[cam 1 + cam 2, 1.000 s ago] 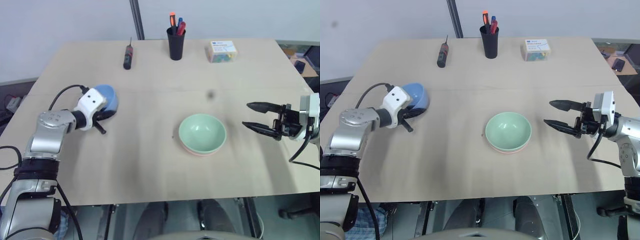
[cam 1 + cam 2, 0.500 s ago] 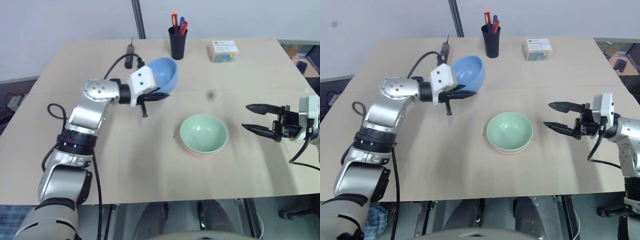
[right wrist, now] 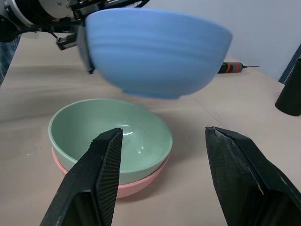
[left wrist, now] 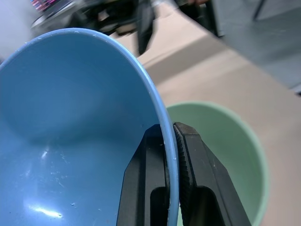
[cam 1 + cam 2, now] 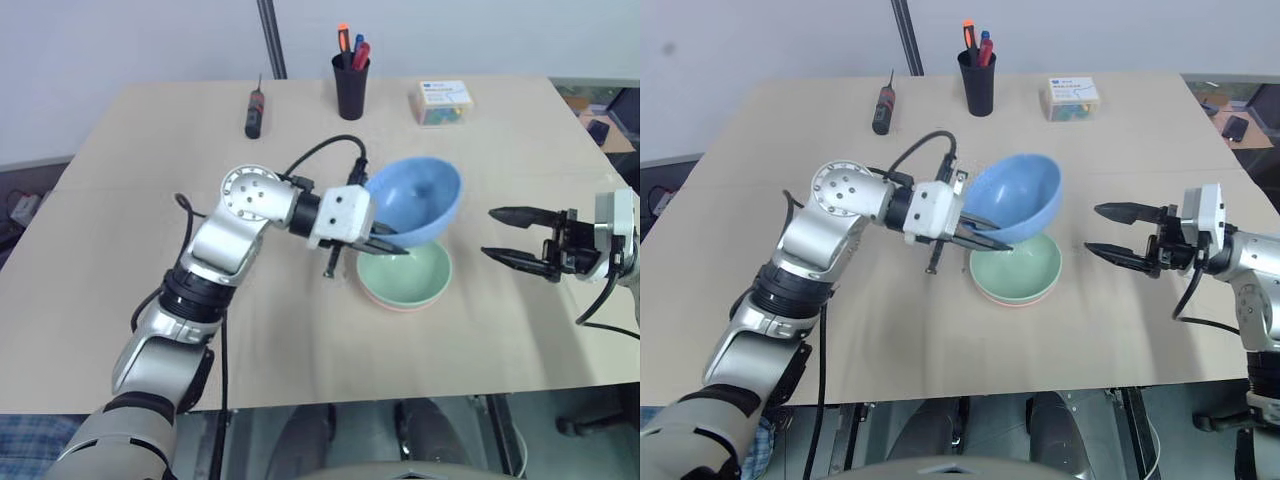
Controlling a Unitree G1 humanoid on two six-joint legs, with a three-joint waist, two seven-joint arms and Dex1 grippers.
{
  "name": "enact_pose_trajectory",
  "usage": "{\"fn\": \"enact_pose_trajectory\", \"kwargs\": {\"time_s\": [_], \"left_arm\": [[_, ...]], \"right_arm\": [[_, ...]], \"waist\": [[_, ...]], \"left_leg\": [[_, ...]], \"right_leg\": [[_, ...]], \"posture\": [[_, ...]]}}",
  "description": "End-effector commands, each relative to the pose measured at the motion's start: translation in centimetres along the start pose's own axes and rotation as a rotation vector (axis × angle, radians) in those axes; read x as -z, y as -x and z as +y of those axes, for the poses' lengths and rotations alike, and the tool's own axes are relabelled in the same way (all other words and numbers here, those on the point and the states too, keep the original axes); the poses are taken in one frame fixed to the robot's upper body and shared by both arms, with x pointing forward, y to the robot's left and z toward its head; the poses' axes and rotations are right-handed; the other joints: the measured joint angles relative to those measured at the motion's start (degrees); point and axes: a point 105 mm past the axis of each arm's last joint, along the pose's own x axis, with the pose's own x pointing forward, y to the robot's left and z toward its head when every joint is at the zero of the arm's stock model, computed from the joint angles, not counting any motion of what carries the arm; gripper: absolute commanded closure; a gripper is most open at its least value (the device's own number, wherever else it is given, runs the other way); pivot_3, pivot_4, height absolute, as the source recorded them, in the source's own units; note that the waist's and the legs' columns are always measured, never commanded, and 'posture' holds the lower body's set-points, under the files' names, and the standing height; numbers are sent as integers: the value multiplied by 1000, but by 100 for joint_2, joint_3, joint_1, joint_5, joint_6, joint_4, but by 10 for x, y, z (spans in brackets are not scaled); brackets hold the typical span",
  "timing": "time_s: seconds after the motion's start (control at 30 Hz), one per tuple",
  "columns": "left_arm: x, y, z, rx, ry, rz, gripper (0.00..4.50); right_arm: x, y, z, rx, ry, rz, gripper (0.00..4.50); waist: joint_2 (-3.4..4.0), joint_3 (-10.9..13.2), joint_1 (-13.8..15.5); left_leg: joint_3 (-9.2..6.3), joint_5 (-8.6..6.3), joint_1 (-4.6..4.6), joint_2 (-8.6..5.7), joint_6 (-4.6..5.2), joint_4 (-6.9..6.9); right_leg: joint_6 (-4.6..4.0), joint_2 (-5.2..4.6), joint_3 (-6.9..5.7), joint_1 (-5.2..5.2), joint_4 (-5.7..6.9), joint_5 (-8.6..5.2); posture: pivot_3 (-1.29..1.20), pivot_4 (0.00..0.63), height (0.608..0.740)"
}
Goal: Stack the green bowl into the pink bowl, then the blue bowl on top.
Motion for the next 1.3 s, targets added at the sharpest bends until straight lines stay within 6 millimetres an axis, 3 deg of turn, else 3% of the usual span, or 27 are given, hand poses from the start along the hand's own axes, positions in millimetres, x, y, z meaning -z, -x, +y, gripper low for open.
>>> {"fn": "enact_pose_trajectory", "kwargs": {"time_s": [0.03,0.17,0.3,0.33,0.4,0.43,0.63,0.9,1.3], "left_arm": [[-7,-1,-11,60,-48,-13,4427],[-4,0,-14,72,-42,-6,4427],[-2,-3,-9,29,-41,-28,3375],[-4,-4,-6,6,-55,-49,2804],[-10,-5,1,-38,-65,-90,2413],[-13,-5,3,-48,-70,-101,1861],[-8,19,15,-197,38,-139,1861],[27,76,15,-628,368,-131,1861],[45,149,-70,-1047,550,23,1861]], "right_arm": [[-10,0,0,-6,44,-13,1566],[-10,1,1,-3,44,-12,1566],[-10,1,1,1,44,-11,1566],[-10,1,0,0,44,-10,1566],[-10,1,0,-1,44,-9,1566],[-10,1,0,-1,44,-8,1566],[-7,2,2,-10,34,0,1566],[2,13,1,8,13,35,1566],[31,41,-6,80,-43,96,1566]], "waist": [[0,0,-1],[0,0,4],[0,0,13],[0,0,14],[-1,0,23],[-1,0,21],[0,0,-7],[0,0,4],[2,-1,20]], "left_leg": [[0,0,0,0,0,0],[1,0,0,0,0,0],[-1,0,0,0,0,2],[-1,0,0,0,0,2],[-2,0,-1,-1,0,3],[-2,0,-1,-1,0,4],[-2,0,4,3,0,3],[-29,0,5,4,1,3],[-24,-1,16,23,0,-2]], "right_leg": [[0,0,0,1,-1,0],[0,0,1,1,-2,0],[0,0,-1,3,-2,0],[0,0,-1,3,-2,0],[0,-1,-1,3,-2,0],[0,-1,-1,3,-3,0],[0,4,0,2,2,0],[0,2,5,3,1,0],[-1,-4,10,6,3,0]], "posture": [[0,150,740],[0,150,740],[0,150,740],[0,150,740],[0,150,740],[0,150,740],[0,150,740],[0,150,740],[0,150,740]]}}
